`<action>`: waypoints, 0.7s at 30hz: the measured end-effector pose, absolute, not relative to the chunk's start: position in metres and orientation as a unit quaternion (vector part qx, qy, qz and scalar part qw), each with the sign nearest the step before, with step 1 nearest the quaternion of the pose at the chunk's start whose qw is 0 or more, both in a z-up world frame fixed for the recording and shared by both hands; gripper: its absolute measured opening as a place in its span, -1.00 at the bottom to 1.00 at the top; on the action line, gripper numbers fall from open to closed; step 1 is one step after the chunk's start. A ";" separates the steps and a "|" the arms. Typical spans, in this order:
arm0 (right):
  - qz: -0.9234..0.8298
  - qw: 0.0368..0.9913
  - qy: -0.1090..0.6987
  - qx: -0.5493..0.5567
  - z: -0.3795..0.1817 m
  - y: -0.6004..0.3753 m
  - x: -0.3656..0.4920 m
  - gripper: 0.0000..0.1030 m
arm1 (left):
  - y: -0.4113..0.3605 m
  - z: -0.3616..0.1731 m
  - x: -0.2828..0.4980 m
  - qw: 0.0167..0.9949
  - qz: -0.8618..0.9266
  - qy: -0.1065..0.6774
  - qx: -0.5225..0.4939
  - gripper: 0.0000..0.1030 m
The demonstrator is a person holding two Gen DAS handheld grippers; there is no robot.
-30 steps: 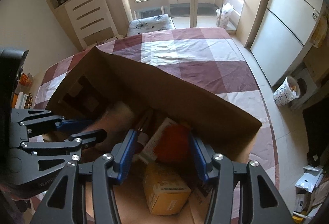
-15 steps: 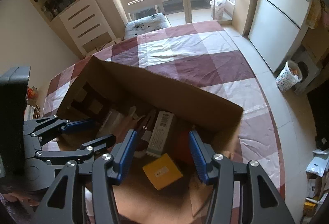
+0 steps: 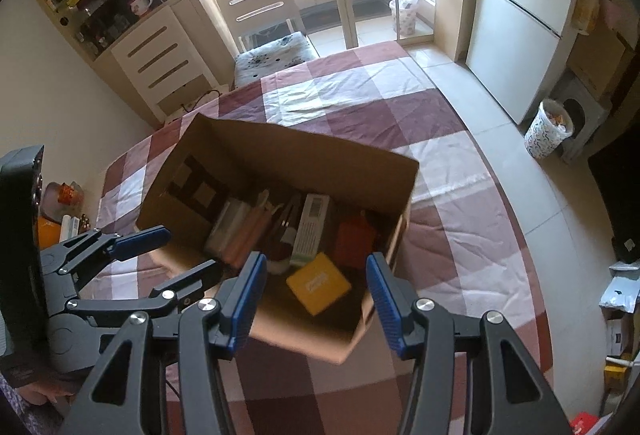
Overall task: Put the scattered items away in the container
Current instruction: 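Open both tools to release the roller and red box inside the box, then withdraw both tools from the box back over the tablecloth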
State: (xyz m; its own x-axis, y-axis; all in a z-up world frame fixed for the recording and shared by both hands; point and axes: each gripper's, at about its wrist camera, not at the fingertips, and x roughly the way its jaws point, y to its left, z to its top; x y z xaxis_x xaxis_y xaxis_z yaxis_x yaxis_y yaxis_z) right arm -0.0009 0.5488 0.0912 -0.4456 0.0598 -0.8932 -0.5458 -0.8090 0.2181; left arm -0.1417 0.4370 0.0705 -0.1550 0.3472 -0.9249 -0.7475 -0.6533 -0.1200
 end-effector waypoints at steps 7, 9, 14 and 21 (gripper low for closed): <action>0.816 0.186 0.239 -0.493 0.102 0.525 0.018 0.04 | 0.410 0.082 -0.119 0.360 0.745 0.174 -0.534 0.40; 0.816 0.185 0.235 -0.494 0.103 0.517 0.022 0.04 | 0.401 0.083 -0.113 0.356 0.747 0.170 -0.535 0.41; 0.816 0.176 0.229 -0.501 0.102 0.497 0.032 0.04 | 0.377 0.084 -0.100 0.343 0.750 0.161 -0.541 0.42; 0.816 0.162 0.220 -0.509 0.102 0.469 0.039 0.04 | 0.342 0.084 -0.084 0.324 0.757 0.146 -0.548 0.42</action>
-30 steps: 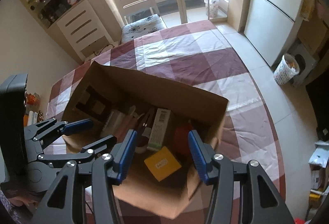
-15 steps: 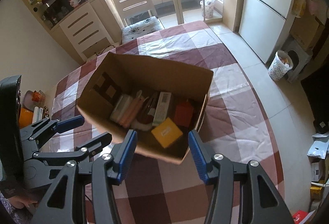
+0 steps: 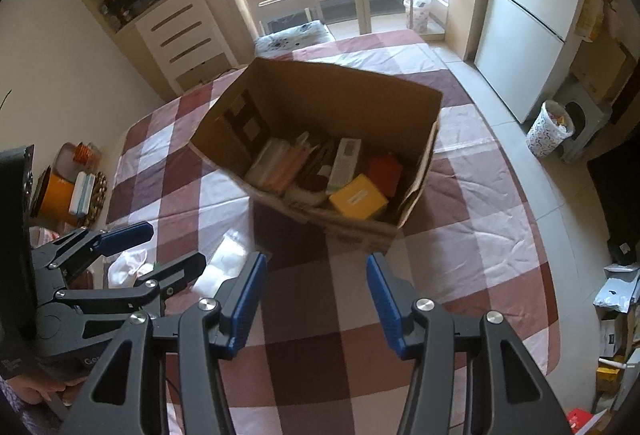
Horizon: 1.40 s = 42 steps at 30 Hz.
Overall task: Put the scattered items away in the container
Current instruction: 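Withdraw both tools from the box back over the tablecloth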
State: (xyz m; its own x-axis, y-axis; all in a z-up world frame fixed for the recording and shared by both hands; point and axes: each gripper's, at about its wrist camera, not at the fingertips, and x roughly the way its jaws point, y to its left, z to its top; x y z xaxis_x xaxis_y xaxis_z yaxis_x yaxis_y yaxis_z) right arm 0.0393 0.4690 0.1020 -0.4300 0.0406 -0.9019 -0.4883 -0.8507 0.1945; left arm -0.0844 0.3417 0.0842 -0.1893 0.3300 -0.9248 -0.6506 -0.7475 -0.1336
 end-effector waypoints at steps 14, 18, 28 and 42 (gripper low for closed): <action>0.815 0.112 0.194 -0.534 0.093 0.399 0.029 0.04 | 0.260 0.075 -0.064 0.269 0.771 0.111 -0.567 0.43; 0.808 0.093 0.186 -0.551 0.083 0.376 0.021 0.04 | 0.227 0.069 -0.060 0.240 0.775 0.090 -0.578 0.57; 0.792 0.068 0.182 -0.579 0.049 0.322 0.009 0.12 | 0.125 0.042 -0.057 0.151 0.780 0.025 -0.607 0.72; 0.769 0.072 0.137 -0.620 -0.002 0.263 0.002 0.23 | 0.045 0.019 -0.054 0.090 0.785 -0.014 -0.613 0.86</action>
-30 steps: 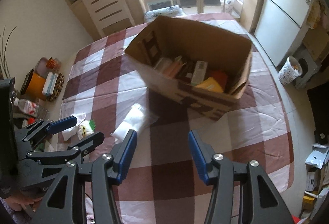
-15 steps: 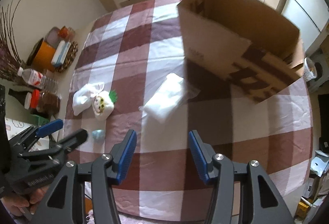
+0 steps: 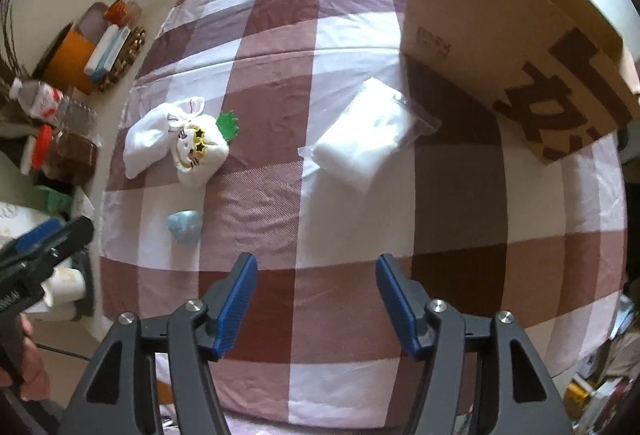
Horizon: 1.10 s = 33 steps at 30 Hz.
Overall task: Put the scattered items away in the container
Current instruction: 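Withdraw both tools from the box back over the tablecloth, then grasp the blue sponge with the left tool while the right tool grasps the cotton zip bag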
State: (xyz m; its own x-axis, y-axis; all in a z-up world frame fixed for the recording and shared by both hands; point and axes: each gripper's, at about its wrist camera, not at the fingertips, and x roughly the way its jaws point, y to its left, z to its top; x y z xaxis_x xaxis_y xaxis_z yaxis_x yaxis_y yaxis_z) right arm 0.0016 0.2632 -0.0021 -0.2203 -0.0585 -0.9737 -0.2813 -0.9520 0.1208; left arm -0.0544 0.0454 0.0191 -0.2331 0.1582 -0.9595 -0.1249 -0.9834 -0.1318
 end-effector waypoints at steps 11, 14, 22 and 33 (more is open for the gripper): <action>0.776 0.078 0.170 -0.602 -0.008 0.264 -0.003 0.23 | 0.005 -0.001 -0.059 0.090 0.781 -0.043 -0.617 0.92; 0.773 0.087 0.198 -0.597 -0.011 0.272 -0.002 0.23 | 0.007 -0.009 -0.059 0.099 0.776 -0.045 -0.621 0.98; 0.770 0.130 0.211 -0.588 -0.020 0.299 -0.015 0.23 | 0.040 -0.052 -0.061 0.126 0.750 -0.033 -0.649 0.99; 0.753 0.156 0.247 -0.590 -0.055 0.328 -0.068 0.23 | 0.085 -0.087 -0.072 0.123 0.737 0.011 -0.664 0.99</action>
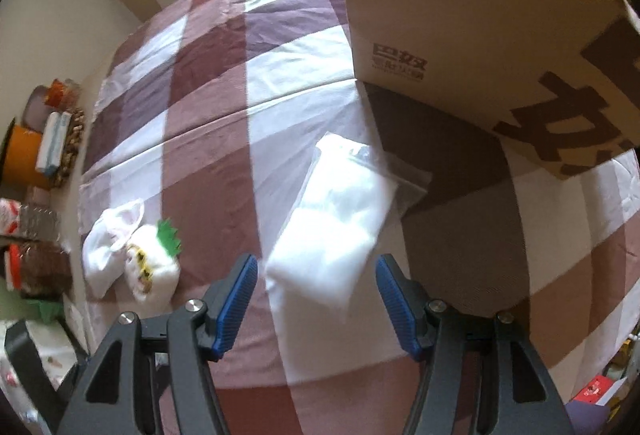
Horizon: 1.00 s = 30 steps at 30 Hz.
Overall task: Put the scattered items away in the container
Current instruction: 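Grasp the blue sponge with the left tool while the right tool grasps the cotton zip bag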
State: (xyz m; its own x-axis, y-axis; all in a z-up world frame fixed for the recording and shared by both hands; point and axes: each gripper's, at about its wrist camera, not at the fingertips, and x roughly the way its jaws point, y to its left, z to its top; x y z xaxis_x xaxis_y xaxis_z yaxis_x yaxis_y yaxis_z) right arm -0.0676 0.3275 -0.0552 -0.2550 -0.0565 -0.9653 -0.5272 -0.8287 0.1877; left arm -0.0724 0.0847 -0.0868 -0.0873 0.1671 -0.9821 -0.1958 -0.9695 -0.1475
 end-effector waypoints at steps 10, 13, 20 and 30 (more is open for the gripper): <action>0.730 0.170 0.248 -0.614 -0.081 0.334 -0.084 0.23 | 0.097 -0.098 -0.083 0.108 0.746 0.009 -0.657 0.99; 0.727 0.170 0.250 -0.616 -0.087 0.335 -0.085 0.23 | 0.096 -0.101 -0.084 0.107 0.747 0.007 -0.656 0.99; 0.738 0.157 0.235 -0.613 -0.089 0.330 -0.085 0.23 | 0.096 -0.106 -0.078 0.117 0.745 0.001 -0.657 0.97; 0.750 0.142 0.209 -0.611 -0.089 0.322 -0.080 0.08 | 0.098 -0.100 -0.074 0.091 0.767 0.037 -0.635 0.28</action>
